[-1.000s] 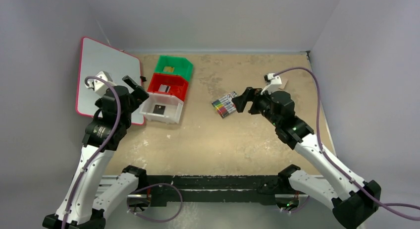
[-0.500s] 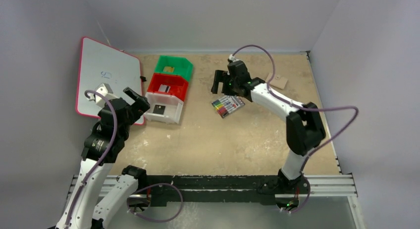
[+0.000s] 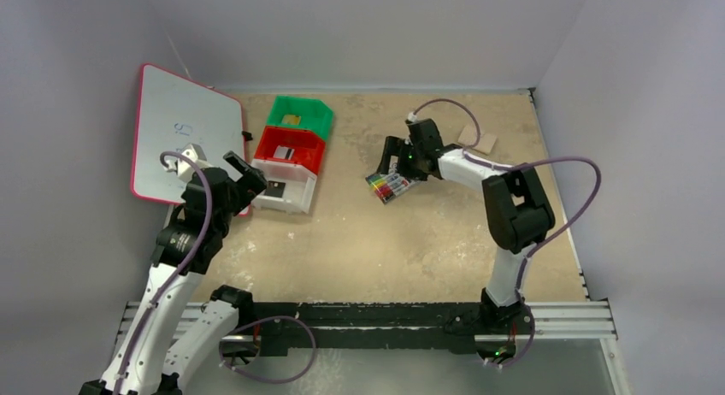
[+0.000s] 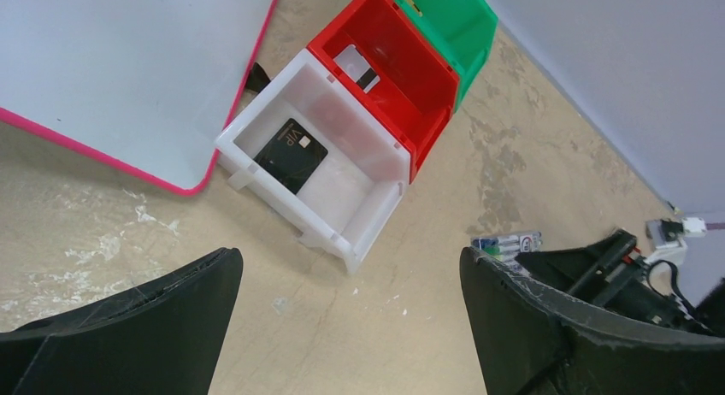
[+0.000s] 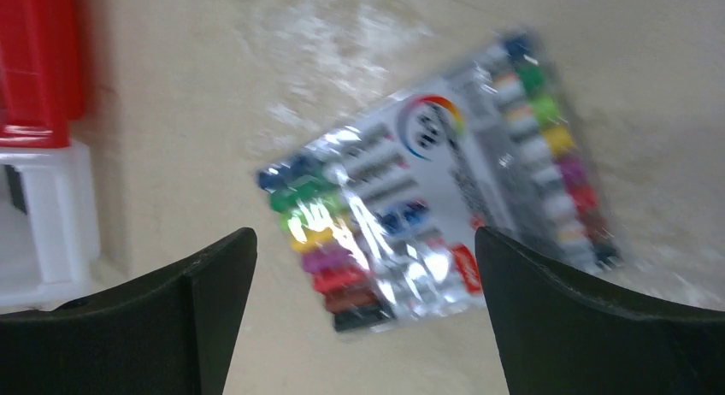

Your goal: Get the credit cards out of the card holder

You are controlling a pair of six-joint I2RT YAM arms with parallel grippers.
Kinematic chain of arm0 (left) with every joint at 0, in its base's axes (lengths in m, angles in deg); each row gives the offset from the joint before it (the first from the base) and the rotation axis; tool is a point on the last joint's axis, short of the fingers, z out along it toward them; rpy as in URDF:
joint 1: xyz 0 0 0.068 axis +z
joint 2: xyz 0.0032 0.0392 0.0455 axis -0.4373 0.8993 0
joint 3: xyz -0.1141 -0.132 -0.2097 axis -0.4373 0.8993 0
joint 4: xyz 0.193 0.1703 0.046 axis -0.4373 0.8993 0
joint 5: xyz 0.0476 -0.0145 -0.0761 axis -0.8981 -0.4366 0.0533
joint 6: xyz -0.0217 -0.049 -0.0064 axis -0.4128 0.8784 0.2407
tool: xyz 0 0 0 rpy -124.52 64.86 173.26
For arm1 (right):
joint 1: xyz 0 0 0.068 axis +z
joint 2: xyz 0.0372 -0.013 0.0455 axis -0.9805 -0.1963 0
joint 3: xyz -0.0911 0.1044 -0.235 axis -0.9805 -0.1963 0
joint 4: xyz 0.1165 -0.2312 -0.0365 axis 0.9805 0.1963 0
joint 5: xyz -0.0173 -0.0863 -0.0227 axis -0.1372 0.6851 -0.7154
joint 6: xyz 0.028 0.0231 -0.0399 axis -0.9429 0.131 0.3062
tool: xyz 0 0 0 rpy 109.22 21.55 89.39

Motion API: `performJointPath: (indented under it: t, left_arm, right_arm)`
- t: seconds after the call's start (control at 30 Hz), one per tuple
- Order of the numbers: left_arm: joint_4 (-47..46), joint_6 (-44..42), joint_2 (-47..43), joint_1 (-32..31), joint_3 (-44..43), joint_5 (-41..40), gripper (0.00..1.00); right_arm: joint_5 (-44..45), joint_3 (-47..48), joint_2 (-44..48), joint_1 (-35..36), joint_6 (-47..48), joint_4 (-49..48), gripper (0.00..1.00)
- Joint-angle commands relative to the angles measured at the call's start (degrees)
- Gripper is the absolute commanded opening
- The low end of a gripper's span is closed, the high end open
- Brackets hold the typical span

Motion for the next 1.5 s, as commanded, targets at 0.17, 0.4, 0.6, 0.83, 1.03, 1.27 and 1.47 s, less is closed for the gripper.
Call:
performJointPath:
  t: [0.17,0.4,0.6,0.83,1.03,1.27,1.47]
  left_arm:
    - [-3.2,-4.0,2.7,0.2,-0.3,3.1,0.99]
    - [-3.0,-8.2,3.0,0.2,0.6,1.6,0.99]
    - [-4.6,-14.8,-1.1,0.3,3.7,-7.1,0.99]
    - [-8.6,-14.6,-7.5,0.3,9.4,-14.2,1.00]
    - [-11.7,-17.0,-10.4,0.3,11.7,-11.1,1.00]
    - [-8.9,-18.9,-9.9,0.3,10.7,-13.9,1.00]
    - [-8.6,-19.3,-7.8,0.3,10.4,-12.3,1.00]
  right_arm:
    - [6.7,-20.5,14.5,-10.6,-10.2,3.1,1.00]
    - [18.9,-21.3,30.5,-11.9,-13.2,7.4,1.00]
    - [2.9,-20.7,32.4,-9.1,-12.3,-8.3,0.99]
    - [4.4,-6.0,13.2,-0.9,-7.2,2.6,1.00]
    - [7.1,-9.1,9.8,-0.9,-11.1,5.4,1.00]
    - [16.2,-18.4,15.7,-5.1,-15.6,8.9,1.00]
    - [21.4,-26.3,25.1,-16.0,-16.8,11.1,1.00]
